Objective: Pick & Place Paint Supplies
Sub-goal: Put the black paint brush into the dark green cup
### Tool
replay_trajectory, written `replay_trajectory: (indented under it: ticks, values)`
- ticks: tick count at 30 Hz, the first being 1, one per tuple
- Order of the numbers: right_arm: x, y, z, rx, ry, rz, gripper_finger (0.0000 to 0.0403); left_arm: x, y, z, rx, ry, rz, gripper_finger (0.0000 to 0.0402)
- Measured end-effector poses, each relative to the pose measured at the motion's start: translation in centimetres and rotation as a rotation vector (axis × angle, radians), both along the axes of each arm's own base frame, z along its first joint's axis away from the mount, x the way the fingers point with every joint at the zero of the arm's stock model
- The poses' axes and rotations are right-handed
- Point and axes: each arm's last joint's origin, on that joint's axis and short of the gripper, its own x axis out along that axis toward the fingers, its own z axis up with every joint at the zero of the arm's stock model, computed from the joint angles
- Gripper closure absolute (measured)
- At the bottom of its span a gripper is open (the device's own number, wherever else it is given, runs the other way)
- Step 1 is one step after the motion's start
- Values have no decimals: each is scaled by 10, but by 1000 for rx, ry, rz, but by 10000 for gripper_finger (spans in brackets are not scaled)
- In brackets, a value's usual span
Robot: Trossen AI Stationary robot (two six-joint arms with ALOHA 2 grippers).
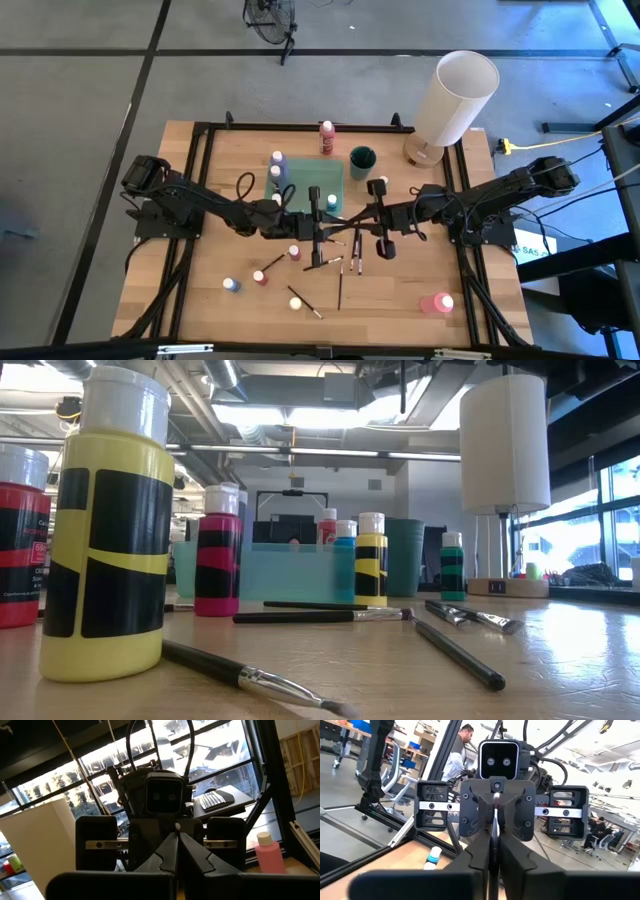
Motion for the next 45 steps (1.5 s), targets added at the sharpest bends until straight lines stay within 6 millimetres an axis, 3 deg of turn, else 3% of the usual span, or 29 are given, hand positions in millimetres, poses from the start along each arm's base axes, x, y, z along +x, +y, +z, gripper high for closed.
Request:
replay_trajectory:
  ticks: [11, 21, 31, 39, 42, 45]
  values:
    - [0, 0, 0, -1, 5, -28, 387, -2, -2, 1, -10, -1, 25, 390]
    - [1, -3, 0, 34, 13, -104, 387, -17, -1, 18, -9, 30, 52, 306]
    - [-24, -2, 17, 17, 42, -429, 387, -72, 8, 49, 11, 209, 437, 242]
    - [-39, -5, 23, 10, 79, -717, 387, -119, 20, 45, -90, 415, 514, 242]
    - [-34, -14, 17, -31, 125, -642, 387, -136, 26, 42, -142, 460, 565, 249]
    - [-26, -37, 15, 37, 126, -488, 387, -154, 32, 46, -193, 447, 613, 257]
